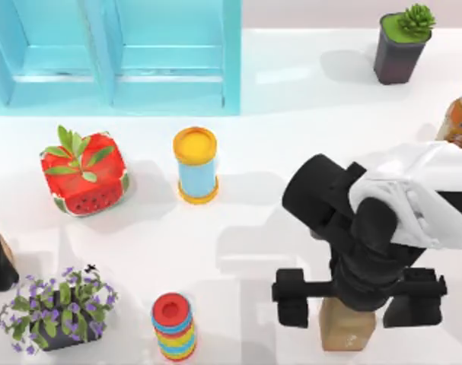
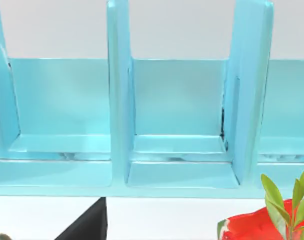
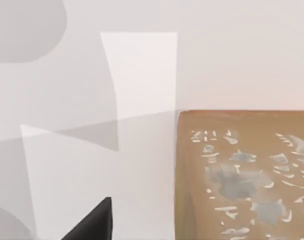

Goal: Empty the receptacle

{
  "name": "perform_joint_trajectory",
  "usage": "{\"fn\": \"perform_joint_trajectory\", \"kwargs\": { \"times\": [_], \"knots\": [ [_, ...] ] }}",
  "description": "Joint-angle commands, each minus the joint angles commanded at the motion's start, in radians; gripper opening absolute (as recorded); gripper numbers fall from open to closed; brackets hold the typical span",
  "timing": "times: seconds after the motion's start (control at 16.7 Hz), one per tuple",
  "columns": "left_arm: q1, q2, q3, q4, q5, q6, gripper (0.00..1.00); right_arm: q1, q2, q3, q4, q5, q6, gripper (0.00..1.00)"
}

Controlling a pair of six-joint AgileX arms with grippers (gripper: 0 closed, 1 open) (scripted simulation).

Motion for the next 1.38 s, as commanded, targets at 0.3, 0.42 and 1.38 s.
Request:
{"fn": "perform_joint_trajectory", "kwargs": {
  "times": [0.3, 0.42, 1.38],
  "knots": [
    [0.000, 0.000, 0.000, 0.000, 0.000, 0.000, 1.00, 0.002, -0.044, 0.103, -0.152, 0.000, -0.001, 1.00],
    [0.000, 0.000, 0.000, 0.000, 0.000, 0.000, 1.00, 0.000, -0.071, 0.157, -0.240, 0.000, -0.002, 1.00],
    [0.000, 0.000, 0.000, 0.000, 0.000, 0.000, 1.00, -0.369, 0.048, 0.437, -0.425, -0.002, -0.366, 1.00]
  ]
}}
